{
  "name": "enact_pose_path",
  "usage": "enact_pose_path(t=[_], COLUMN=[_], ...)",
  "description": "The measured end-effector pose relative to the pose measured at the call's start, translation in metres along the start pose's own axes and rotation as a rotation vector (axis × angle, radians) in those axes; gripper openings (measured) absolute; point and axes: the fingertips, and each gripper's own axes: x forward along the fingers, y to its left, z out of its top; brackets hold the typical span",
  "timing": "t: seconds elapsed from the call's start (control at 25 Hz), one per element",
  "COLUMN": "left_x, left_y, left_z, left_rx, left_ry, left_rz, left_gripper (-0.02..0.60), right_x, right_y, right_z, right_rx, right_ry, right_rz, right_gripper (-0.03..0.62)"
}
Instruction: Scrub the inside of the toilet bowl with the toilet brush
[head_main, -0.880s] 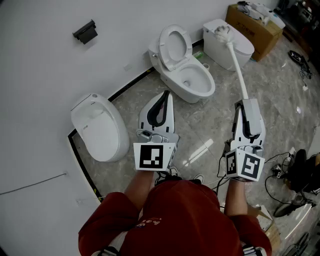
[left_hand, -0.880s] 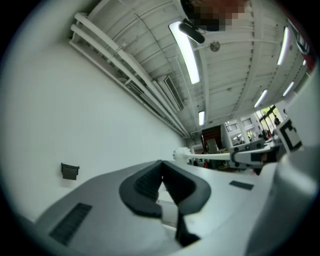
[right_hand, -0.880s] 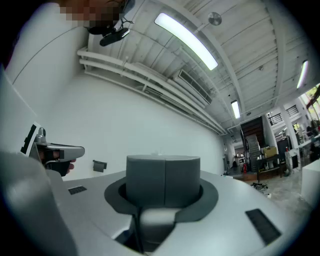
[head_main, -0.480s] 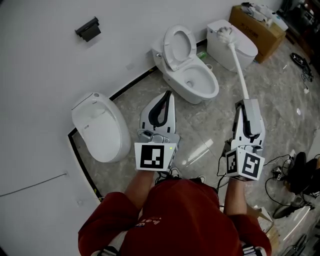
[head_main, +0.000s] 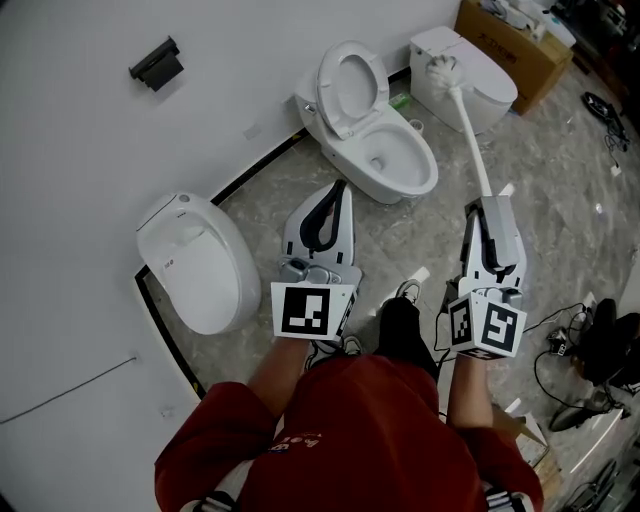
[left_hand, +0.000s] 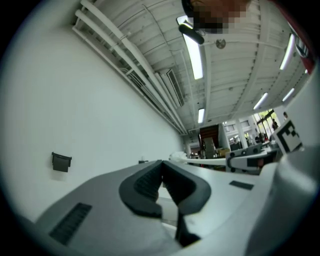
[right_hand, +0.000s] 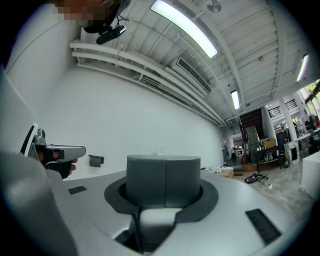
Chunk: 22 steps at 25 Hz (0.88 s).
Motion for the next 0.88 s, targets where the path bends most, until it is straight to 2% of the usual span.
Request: enact_pose_path(t=[0.24, 0.56, 0.88], left_x=[0.098, 0.246, 0.322], left_y=[-0.006, -0.020, -0.007], left_z=[-0.022, -0.057, -0.119], left_rx=[0.007, 0.038, 0.030], left_ry=[0.002, 0.069, 0.159], left_rz=[0.029, 0.096, 0.143], left_gripper=[0.000, 0.000, 0.000], right_x=[0.087, 0.218, 0.305], right_y=[-0.056, -0.141, -0.157], right_z=[-0.022, -0.052, -0.121], right_rx=[0.019, 0.108, 0.110], right_ry=[0.020, 0.104, 0.248], right_rz=[0.011, 0.089, 0.154], right_gripper=[0.147, 0.147, 0.147])
